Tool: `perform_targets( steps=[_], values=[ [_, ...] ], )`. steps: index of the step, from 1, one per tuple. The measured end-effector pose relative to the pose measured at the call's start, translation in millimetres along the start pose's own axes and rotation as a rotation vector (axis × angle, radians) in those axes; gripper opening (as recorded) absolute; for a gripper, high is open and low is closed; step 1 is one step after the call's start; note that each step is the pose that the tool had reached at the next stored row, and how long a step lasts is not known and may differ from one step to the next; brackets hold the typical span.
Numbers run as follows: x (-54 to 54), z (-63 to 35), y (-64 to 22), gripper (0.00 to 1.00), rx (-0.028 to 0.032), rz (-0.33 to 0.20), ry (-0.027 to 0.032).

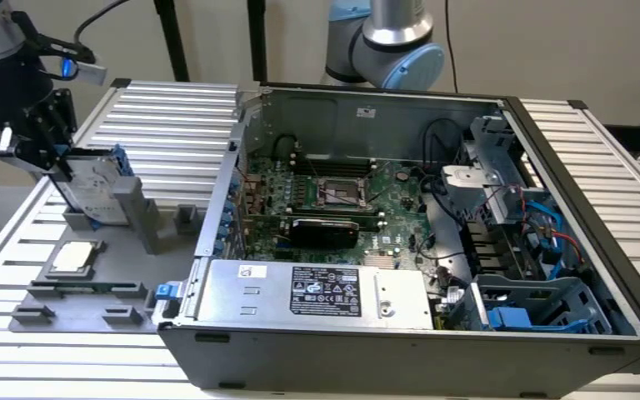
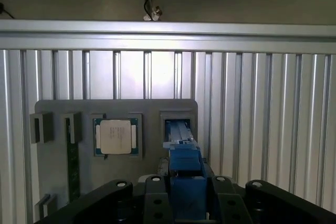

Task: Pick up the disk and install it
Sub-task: 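Pick up the disk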

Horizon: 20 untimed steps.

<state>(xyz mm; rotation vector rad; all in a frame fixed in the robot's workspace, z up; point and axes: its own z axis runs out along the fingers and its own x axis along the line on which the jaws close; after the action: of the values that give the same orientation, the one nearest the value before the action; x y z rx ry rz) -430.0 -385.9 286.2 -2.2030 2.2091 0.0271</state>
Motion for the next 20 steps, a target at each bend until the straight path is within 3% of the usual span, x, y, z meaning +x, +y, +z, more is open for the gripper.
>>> perform_targets(
  steps=[12,16,20],
  values=[
    [-0.1,-3.4,0.0,0.0,0.0,0.0,0.0],
    [-0.4,-13.9,0.0,0.0,0.0001,0.0,-0.0001],
    [-0.9,-30.9,-0.1,0.0,-0.0001,0.0,0.0001]
  ],
)
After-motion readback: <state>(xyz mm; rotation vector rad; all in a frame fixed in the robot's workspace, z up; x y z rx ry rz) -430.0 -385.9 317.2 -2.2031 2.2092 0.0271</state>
